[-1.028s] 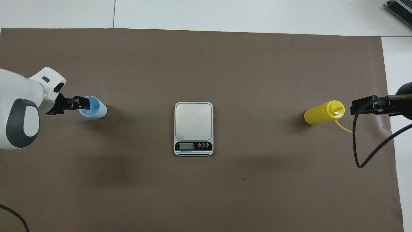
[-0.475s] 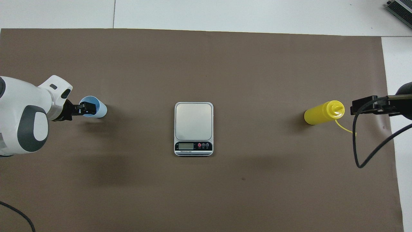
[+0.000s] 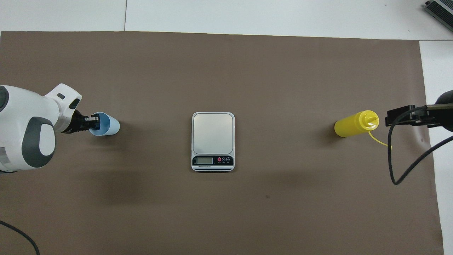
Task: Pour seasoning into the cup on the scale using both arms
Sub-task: 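Reach the left gripper to the blue cup and grasp it, then lift the blue cup with the left gripper and lower it onto the scale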
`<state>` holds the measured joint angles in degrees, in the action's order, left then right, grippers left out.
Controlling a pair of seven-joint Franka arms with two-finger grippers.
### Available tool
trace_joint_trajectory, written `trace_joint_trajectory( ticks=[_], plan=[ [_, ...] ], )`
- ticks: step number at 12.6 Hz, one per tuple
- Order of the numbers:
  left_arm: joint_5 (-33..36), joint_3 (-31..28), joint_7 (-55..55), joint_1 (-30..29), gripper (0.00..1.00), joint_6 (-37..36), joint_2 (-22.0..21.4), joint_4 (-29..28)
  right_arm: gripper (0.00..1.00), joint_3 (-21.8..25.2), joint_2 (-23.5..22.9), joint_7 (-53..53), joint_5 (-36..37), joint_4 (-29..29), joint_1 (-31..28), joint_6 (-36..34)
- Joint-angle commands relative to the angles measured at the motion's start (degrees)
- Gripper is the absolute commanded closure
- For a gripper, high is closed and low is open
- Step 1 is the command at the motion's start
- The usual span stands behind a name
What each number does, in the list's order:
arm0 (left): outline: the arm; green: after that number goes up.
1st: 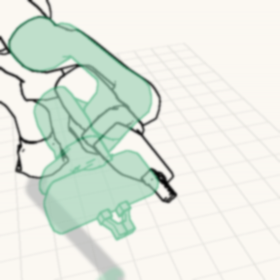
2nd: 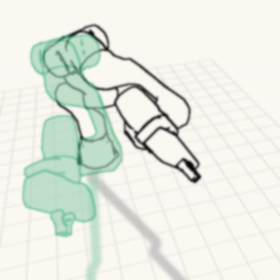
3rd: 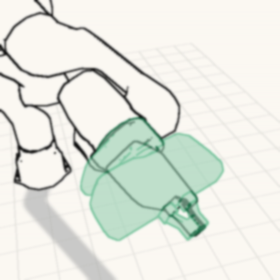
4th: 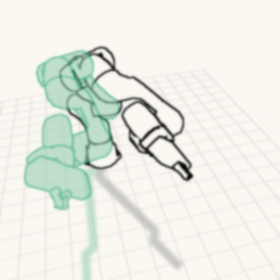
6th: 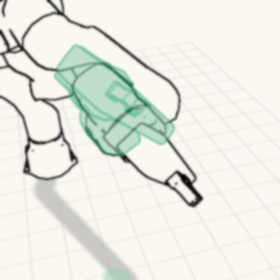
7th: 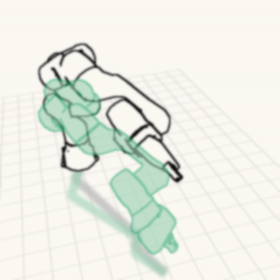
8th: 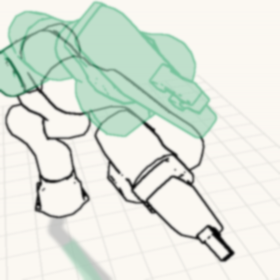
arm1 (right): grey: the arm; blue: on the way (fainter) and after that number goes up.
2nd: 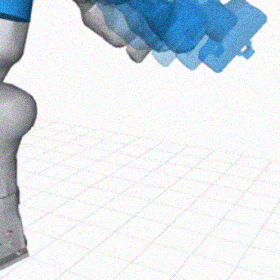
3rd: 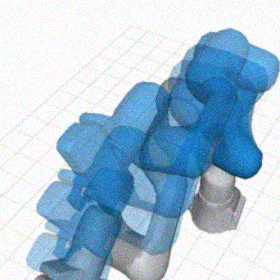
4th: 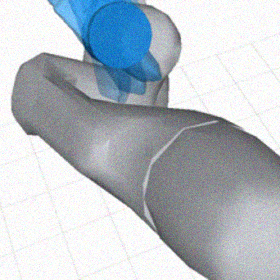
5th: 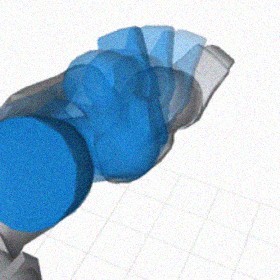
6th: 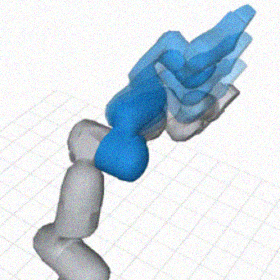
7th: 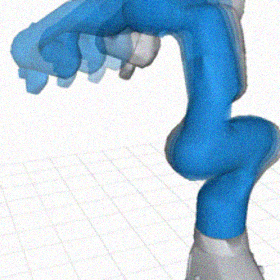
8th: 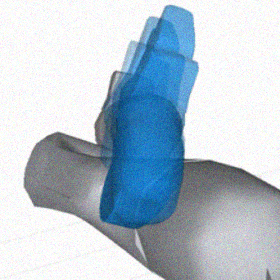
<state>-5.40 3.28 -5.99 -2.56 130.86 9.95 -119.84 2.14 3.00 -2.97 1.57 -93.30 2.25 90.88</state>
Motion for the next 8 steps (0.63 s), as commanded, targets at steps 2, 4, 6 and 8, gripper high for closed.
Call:
trace_joint_trajectory(
  ticks=[2,4,6,8],
  plan=[
    [-0.1,-0.2,1.8,0.3,1.00,-5.7,1.2,5.9,0.00,-0.3,1.2,1.0,-0.7,-1.3,-0.6,-0.2],
    [-0.1,-0.2,3.7,-0.3,1.00,-8.3,0.8,7.4,0.00,-0.3,1.1,1.0,-0.6,-1.3,-0.6,-0.2],
    [-0.1,-0.2,5.4,-0.3,1.00,-12.0,-0.7,9.2,0.00,-0.3,1.1,1.0,-0.7,-1.3,-0.6,-0.2],
    [0.0,0.0,5.5,0.4,1.00,-18.6,-1.6,13.3,0.00,-0.3,1.2,1.0,-0.6,-1.3,-0.6,-0.2]
  ],
)
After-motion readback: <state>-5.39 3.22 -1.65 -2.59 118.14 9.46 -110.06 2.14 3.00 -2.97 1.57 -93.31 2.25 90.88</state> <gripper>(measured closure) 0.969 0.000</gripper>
